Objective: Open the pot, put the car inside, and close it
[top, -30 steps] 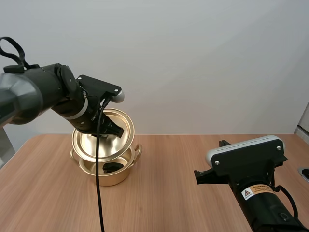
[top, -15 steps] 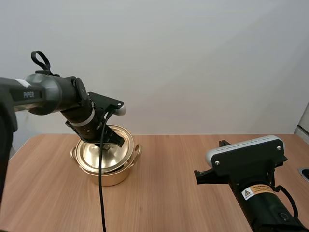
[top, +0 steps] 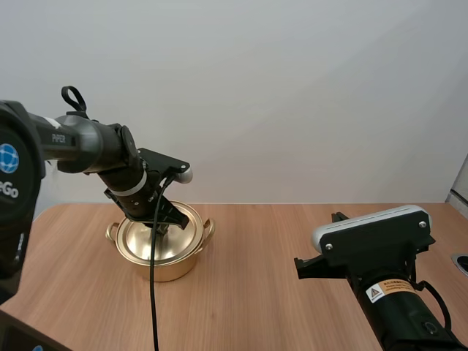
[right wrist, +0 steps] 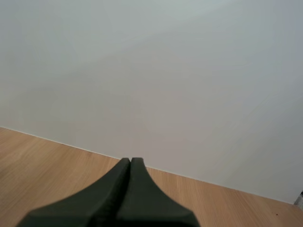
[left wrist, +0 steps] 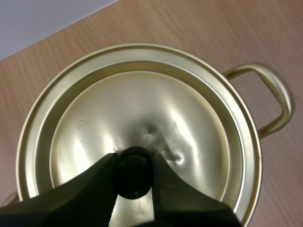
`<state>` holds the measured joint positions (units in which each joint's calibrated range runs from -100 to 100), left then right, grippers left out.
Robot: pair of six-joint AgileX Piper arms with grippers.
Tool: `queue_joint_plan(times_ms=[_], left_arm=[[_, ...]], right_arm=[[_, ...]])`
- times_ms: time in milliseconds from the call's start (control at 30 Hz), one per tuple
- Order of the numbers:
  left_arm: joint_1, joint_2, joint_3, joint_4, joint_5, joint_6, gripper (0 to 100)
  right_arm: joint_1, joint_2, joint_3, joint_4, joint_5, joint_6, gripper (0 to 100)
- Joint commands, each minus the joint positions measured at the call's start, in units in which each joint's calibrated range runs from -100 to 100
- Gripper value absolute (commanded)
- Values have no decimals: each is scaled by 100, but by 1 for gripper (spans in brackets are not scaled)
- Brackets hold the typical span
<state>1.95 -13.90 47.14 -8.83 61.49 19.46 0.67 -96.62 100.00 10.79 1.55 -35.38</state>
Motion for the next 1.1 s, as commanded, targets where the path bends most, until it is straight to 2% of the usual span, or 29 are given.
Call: queue_joint_plan(times_ms=[0, 1067], left_arm=[[0, 3, -2, -6, -31, 48, 0], [0, 343, -2, 76, 105, 48, 0]], right_arm=[[-1, -3, 0, 2, -6, -2, 0], [-1, -3, 0, 2, -6, -2, 0]])
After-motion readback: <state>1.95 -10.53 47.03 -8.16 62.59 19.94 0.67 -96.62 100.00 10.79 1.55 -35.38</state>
